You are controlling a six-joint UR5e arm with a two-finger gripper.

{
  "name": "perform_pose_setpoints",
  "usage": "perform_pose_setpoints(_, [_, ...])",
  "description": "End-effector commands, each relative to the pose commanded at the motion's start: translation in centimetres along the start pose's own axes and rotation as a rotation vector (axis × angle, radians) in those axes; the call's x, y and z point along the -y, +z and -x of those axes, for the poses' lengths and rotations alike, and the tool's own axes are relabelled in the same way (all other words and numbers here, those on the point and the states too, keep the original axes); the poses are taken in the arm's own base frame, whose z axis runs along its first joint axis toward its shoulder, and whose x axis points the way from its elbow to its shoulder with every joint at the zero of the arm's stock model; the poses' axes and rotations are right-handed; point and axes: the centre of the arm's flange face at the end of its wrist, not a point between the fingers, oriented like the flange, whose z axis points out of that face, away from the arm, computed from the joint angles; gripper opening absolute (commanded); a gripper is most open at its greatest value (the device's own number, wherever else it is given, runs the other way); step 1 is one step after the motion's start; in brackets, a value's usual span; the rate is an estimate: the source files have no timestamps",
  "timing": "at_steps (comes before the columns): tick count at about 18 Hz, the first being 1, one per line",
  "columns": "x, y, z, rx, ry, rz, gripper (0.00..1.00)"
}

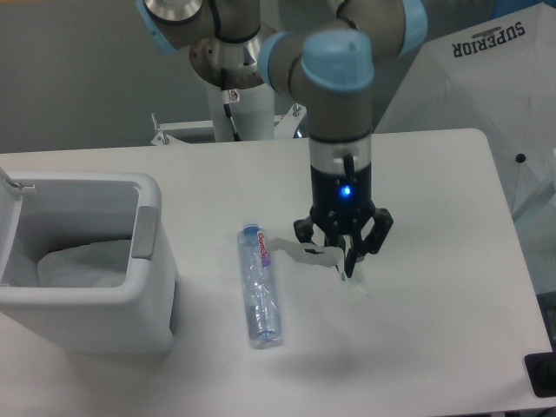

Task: Place the trash in the trash can
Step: 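Lift the bag and carry it over the white trash bin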

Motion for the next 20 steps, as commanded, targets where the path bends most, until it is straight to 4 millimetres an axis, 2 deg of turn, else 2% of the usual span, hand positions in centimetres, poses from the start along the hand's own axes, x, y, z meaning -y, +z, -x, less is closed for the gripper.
perform_pose_setpoints(4, [1.4,-2.6,-3.3,-0.023,-0.019,-0.050,0.00])
perform_pose_setpoints(8, [2.7,-6.4,-8.8,-0.070,0.023,-0.116,0.00])
perform_pose_setpoints(11, [2.2,-9.2,-13.9,-0.156,0.085,-0.147,0.00])
perform_pose_setpoints(15, [1.4,-13.1,-18.6,-0.267,0.148,-0.191,0.00])
perform_pose_setpoints(17, [0.8,-13.7,-20.8,-0.331,0.175,-0.191,0.00])
perform_pose_setpoints(20, [0.2,-13.5,-22.1,-0.383,0.188,-0.178,0.00])
